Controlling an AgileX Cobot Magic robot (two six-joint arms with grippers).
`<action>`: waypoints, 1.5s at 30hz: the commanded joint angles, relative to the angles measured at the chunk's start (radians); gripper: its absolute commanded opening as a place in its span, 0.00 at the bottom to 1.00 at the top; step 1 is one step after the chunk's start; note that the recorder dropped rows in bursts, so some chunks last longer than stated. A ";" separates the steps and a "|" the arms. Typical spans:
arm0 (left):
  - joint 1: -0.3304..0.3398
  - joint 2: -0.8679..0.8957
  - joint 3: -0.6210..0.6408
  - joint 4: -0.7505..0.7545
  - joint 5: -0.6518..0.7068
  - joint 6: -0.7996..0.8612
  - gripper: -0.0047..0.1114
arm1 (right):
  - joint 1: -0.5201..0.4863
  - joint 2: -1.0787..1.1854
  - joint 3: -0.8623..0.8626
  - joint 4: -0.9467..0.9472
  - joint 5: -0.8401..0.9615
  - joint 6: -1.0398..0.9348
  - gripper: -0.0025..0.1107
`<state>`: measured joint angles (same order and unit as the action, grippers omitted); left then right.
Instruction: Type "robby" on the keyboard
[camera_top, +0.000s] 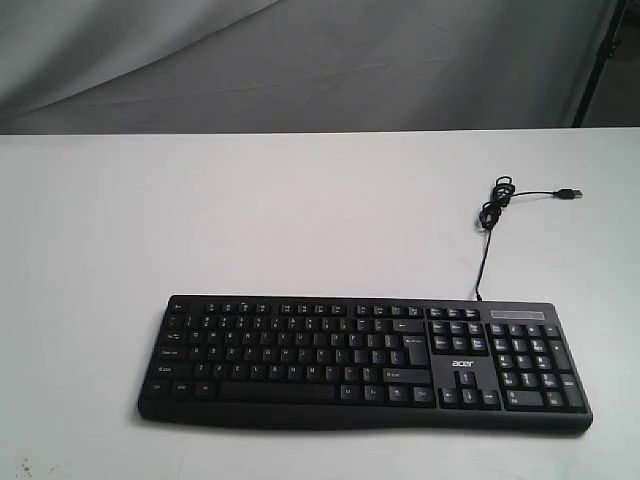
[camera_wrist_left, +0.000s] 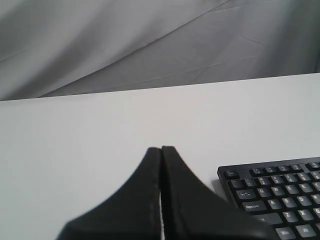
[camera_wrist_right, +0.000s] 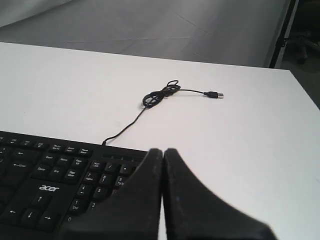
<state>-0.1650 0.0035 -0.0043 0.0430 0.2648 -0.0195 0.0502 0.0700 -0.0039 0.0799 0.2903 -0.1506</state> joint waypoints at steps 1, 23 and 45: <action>-0.006 -0.003 0.004 0.005 -0.007 -0.003 0.04 | -0.002 -0.006 0.004 0.002 0.000 0.006 0.02; -0.006 -0.003 0.004 0.005 -0.007 -0.003 0.04 | -0.002 0.025 -0.121 0.091 0.125 0.002 0.02; -0.006 -0.003 0.004 0.005 -0.007 -0.003 0.04 | 0.663 1.104 -0.761 0.352 0.313 -0.095 0.02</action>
<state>-0.1650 0.0035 -0.0043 0.0430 0.2648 -0.0195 0.6388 1.0441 -0.6910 0.3563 0.6238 -0.1250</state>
